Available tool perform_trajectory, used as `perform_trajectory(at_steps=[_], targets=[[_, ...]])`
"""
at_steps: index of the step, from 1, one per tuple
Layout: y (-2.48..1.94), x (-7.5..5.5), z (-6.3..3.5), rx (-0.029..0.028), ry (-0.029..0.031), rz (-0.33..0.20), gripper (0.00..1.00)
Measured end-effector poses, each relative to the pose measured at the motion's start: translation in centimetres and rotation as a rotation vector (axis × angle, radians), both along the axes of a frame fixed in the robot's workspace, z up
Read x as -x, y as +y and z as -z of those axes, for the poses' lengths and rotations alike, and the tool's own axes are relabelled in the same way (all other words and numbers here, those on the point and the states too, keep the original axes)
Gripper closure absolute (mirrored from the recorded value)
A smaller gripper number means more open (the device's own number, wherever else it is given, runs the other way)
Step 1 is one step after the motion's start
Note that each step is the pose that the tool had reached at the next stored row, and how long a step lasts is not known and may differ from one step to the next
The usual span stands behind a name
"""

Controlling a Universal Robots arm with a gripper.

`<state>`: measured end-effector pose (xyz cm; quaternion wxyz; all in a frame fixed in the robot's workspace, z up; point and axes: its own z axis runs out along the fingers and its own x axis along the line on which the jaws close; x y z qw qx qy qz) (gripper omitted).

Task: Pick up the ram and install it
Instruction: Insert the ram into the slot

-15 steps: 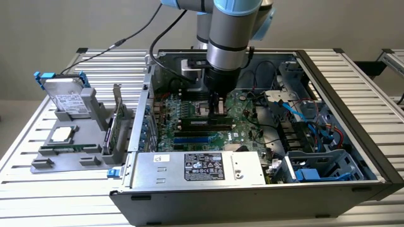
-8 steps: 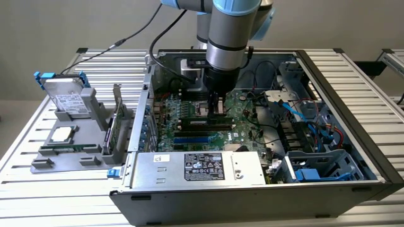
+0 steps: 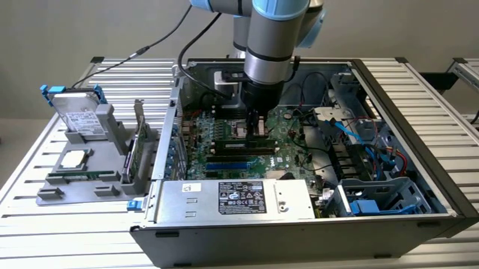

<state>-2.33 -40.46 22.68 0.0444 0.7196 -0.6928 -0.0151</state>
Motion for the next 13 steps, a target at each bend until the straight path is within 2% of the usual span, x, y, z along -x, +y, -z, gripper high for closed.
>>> perform_trajectory(at_steps=[7, 13], targets=[[0.14, 0.06, 0.24, 0.0003, 0.0015, -0.003, 0.86], [0.14, 0.10, 0.34, 0.0006, 0.0054, -0.007, 0.86]])
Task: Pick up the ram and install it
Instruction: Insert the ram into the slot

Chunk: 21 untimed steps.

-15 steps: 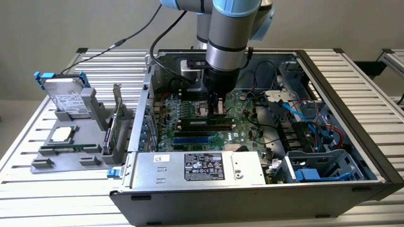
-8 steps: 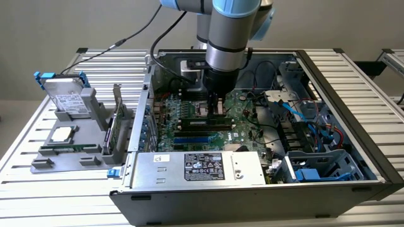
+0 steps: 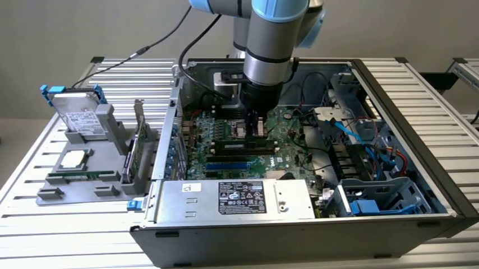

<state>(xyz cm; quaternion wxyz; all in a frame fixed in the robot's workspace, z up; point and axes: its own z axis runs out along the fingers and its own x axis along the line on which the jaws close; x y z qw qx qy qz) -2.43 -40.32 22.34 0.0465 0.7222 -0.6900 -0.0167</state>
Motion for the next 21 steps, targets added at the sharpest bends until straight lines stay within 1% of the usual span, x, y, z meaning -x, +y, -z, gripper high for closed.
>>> perform_trajectory(at_steps=[8, 14, 19, 21], targets=[[0.00, -0.04, 0.10, -0.0002, 0.0073, -0.005, 0.86], [-0.01, -0.51, 0.13, 0.0005, 0.0119, -0.007, 0.86], [0.05, -0.54, 0.17, -0.0004, 0.0168, -0.007, 0.86], [0.08, -0.54, 0.15, -0.0001, 0.0173, -0.008, 0.86]])
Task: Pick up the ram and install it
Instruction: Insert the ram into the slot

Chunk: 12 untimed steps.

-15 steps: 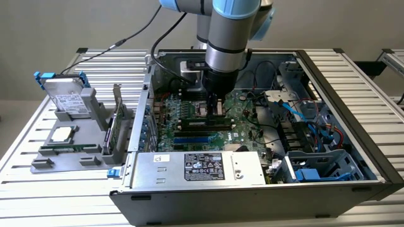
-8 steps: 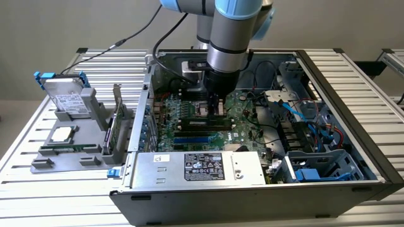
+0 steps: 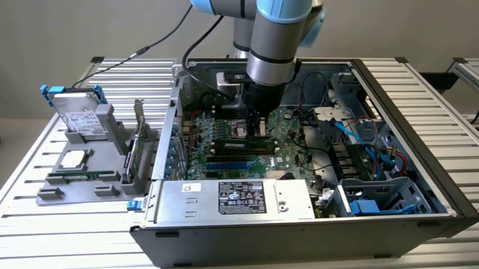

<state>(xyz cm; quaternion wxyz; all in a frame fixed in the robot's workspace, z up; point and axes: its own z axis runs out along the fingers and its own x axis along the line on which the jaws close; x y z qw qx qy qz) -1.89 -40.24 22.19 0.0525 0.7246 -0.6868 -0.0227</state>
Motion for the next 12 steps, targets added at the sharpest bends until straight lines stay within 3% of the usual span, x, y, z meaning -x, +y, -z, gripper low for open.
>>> perform_trajectory(at_steps=[6, 12], targets=[[0.20, 0.00, -0.06, -0.0003, -0.0001, 0.000, 0.86], [0.74, 0.11, -0.25, 0.0002, 0.0010, -0.001, 0.86]])
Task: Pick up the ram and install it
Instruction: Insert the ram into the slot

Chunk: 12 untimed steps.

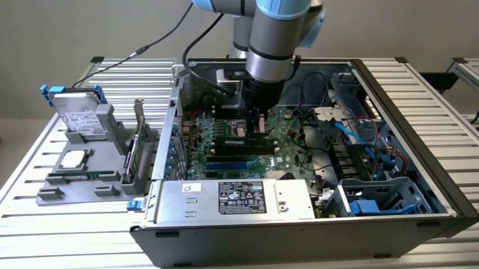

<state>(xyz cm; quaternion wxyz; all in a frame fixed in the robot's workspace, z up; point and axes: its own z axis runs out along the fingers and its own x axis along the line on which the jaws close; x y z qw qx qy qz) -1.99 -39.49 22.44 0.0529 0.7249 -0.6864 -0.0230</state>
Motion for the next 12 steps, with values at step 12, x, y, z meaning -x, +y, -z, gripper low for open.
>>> perform_trajectory(at_steps=[12], targets=[[0.21, 0.8, -1.19, 0.0115, -0.0061, 0.000, 0.86]])
